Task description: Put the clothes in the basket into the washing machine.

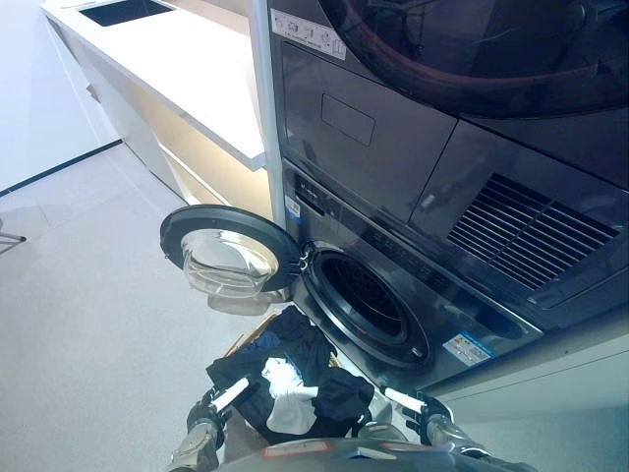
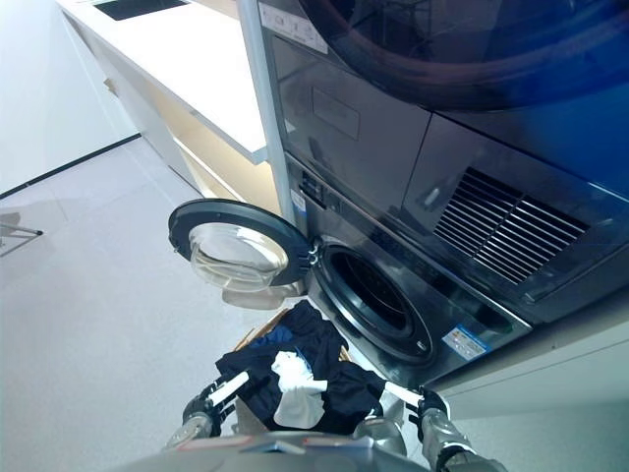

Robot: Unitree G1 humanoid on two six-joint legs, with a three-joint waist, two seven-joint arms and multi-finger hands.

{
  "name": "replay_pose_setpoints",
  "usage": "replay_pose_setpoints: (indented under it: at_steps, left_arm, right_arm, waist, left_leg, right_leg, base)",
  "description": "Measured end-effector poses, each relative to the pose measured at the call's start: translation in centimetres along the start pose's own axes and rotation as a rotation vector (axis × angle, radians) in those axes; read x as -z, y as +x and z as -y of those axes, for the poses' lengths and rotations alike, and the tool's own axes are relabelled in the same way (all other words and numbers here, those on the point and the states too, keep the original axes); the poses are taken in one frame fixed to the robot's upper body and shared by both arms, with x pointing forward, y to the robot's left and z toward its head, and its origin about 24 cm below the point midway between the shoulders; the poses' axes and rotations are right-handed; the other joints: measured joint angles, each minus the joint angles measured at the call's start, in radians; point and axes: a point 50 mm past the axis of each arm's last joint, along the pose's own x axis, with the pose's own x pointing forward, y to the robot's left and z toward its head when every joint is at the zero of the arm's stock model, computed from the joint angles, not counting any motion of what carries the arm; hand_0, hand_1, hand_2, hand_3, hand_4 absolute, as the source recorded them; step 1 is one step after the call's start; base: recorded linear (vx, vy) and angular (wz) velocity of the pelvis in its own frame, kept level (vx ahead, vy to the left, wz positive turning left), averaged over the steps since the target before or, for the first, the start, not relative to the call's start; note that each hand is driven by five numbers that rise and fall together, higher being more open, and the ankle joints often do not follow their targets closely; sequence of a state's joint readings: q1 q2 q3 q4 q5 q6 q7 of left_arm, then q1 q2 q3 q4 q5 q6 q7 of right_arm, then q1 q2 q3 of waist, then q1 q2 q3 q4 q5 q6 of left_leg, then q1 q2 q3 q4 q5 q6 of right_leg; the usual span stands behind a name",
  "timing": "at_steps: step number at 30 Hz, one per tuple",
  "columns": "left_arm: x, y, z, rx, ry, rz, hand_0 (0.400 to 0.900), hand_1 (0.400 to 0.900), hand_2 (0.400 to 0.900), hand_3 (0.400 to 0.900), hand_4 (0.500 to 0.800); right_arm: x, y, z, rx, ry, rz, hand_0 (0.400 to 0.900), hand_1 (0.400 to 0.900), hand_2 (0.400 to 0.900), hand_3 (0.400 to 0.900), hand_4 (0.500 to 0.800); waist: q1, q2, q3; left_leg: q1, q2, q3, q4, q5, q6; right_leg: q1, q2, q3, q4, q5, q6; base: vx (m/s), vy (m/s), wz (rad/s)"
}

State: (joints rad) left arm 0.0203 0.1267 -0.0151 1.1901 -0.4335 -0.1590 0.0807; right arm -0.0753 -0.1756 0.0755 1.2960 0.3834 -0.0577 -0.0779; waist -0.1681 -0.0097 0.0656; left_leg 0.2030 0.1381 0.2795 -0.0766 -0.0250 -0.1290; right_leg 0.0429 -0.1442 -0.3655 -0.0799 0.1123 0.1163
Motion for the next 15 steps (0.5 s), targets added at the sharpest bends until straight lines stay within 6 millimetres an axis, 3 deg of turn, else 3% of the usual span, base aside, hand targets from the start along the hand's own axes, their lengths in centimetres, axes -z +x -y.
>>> replay_pose_setpoints:
  at_steps: [4, 7, 12, 15]
  left_arm:
    - [-0.1, 0.0, 0.1, 0.002, -0.008, 0.006, 0.900, 0.900, 0.900, 0.900, 0.800]
    - [-1.7, -0.2, 0.7, 0.034, -0.045, 0.097, 0.900, 0.900, 0.900, 0.900, 0.800]
    - [-8.5, -1.1, 2.7, 0.134, -0.106, 0.400, 0.900, 0.900, 0.900, 0.900, 0.800]
    - [-15.5, -3.3, 4.7, 0.228, -0.135, 0.681, 0.900, 0.900, 0.900, 0.900, 0.800]
  right_arm:
    - [-0.5, 0.0, -0.3, -0.013, -0.010, 0.022, 0.900, 0.900, 0.900, 0.900, 0.800]
    - [-2.4, -0.1, -1.5, -0.064, -0.045, 0.108, 0.900, 0.900, 0.900, 0.900, 0.800]
    - [-10.2, -1.8, -6.4, -0.257, -0.164, 0.429, 0.900, 0.900, 0.900, 0.900, 0.800]
    - [-17.4, -4.6, -9.3, -0.353, -0.250, 0.674, 0.900, 0.900, 0.900, 0.900, 0.800]
  waist:
    - [0.005, 0.002, 0.002]
    - [0.007, -0.004, 0.022]
    - [0.031, -0.034, 0.113]
    - [0.052, -0.061, 0.209]
  left_leg:
    - [-0.002, 0.000, 0.000, 0.000, 0.000, 0.000]
    - [-0.032, -0.001, -0.003, 0.016, 0.000, 0.000]
    - [-0.221, -0.002, -0.030, 0.109, 0.004, 0.009]
    - [-0.442, 0.000, -0.074, 0.255, -0.013, 0.021]
  right_leg:
    - [-0.002, 0.000, 0.000, 0.000, 0.000, 0.000]
    - [-0.029, -0.004, 0.002, 0.011, 0.000, 0.000]
    - [-0.204, -0.033, -0.002, 0.101, 0.014, -0.018]
    - [-0.384, -0.065, -0.006, 0.193, 0.012, -0.021]
  base:
    - [-0.02, 0.003, 0.01]
    - [-0.19, 0.010, 0.02]
    - [-0.34, 0.000, 0.11]
    - [-0.24, -0.040, 0.22]
